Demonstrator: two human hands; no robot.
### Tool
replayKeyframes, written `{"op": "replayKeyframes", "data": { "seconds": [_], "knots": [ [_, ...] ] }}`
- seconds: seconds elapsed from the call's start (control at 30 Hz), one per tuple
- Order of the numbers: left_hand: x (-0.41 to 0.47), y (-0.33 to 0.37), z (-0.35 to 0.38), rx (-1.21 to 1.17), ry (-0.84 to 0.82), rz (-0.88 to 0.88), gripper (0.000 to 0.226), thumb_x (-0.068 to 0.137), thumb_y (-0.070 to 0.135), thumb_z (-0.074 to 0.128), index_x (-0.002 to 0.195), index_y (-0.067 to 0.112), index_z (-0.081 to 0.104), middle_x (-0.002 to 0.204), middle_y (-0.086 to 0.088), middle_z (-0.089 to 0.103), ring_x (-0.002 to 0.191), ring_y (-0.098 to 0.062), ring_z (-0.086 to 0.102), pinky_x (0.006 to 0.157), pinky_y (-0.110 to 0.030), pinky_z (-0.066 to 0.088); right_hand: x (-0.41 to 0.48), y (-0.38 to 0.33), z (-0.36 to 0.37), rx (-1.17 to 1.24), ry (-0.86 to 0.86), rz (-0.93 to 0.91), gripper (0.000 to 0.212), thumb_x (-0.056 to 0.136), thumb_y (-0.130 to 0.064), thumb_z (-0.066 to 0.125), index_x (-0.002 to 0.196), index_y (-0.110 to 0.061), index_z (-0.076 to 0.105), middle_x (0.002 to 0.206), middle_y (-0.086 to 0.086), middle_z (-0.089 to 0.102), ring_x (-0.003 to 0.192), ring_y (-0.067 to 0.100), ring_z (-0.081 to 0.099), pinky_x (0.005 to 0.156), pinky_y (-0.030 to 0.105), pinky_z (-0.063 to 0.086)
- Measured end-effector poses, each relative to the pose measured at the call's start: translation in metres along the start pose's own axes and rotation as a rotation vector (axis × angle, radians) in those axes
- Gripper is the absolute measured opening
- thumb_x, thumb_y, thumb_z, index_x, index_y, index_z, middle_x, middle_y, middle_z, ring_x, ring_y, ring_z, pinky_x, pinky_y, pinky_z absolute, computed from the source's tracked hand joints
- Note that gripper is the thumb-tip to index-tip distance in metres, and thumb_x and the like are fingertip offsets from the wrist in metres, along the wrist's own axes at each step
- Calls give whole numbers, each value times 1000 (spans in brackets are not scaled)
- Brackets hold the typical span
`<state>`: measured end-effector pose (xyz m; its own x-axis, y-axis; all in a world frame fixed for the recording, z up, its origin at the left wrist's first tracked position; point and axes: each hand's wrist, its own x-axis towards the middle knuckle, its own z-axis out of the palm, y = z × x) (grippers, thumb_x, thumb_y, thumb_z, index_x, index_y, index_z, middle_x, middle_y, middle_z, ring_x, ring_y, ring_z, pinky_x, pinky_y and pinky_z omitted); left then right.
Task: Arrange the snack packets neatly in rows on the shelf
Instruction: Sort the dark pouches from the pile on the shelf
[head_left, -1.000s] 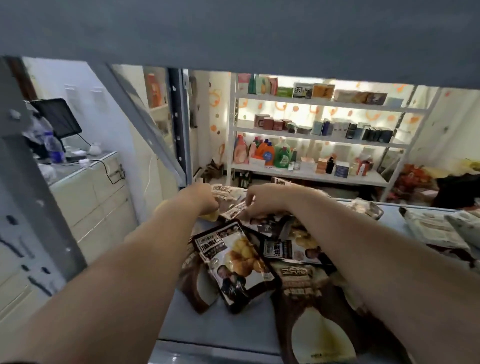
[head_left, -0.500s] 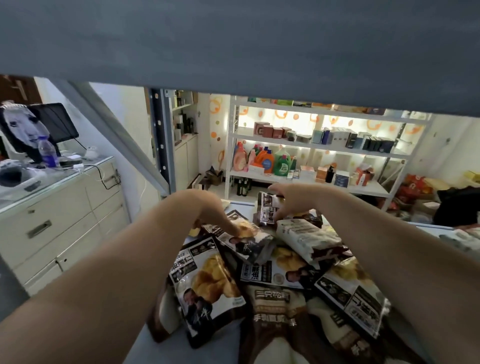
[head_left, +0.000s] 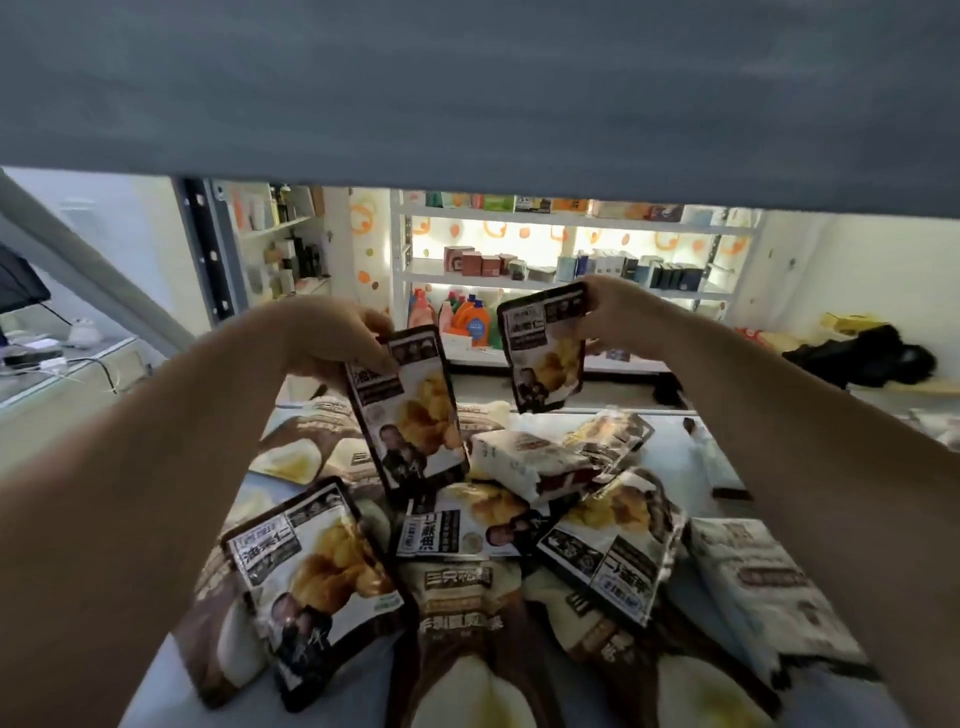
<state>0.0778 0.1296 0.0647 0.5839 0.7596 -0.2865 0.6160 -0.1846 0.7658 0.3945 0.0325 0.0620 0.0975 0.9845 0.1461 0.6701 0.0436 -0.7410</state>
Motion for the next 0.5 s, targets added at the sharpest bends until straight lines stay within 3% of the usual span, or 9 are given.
{"op": "replayKeyframes", "data": {
  "seconds": [0.07, 0.17, 0.27, 0.4, 0.5],
  "knots": [
    [2, 24, -3, 44, 130, 97, 28, 83, 0, 68, 108, 12, 60, 106, -20, 67, 94, -35, 69, 77, -44, 59, -8, 12, -15, 146, 62, -11, 27, 82, -4, 75, 102, -19, 64, 98, 2, 74, 92, 18, 71, 70, 31, 59],
    [14, 57, 6, 138, 435, 277, 17, 83, 3, 66, 94, 15, 60, 102, -19, 64, 88, -35, 68, 74, -48, 60, -19, 36, -24, 243, 54, -22, 29, 84, 0, 71, 111, -7, 63, 108, 11, 72, 102, 26, 69, 88, 43, 56],
    [37, 81, 33, 382, 645, 410, 18, 83, 12, 67, 99, 13, 61, 101, -14, 62, 88, -30, 61, 70, -37, 54, -29, 60, -17, 220, 24, 21, 26, 83, 7, 70, 107, -2, 62, 110, 20, 69, 105, 32, 67, 94, 52, 52],
    [71, 95, 74, 508, 645, 527, 14, 86, 14, 65, 97, 18, 59, 90, -4, 57, 80, -20, 52, 56, -21, 33, -34, 80, -29, 124, 25, 53, 24, 84, 5, 70, 106, 1, 60, 109, 24, 67, 106, 38, 64, 94, 55, 51],
    [93, 102, 100, 520, 590, 551, 16, 85, 11, 65, 92, 21, 55, 86, 2, 55, 74, -14, 51, 54, -16, 31, -39, 91, -54, 111, -59, 107, 24, 86, 5, 67, 108, -4, 62, 110, 16, 69, 104, 30, 67, 91, 50, 55]
  ]
}}
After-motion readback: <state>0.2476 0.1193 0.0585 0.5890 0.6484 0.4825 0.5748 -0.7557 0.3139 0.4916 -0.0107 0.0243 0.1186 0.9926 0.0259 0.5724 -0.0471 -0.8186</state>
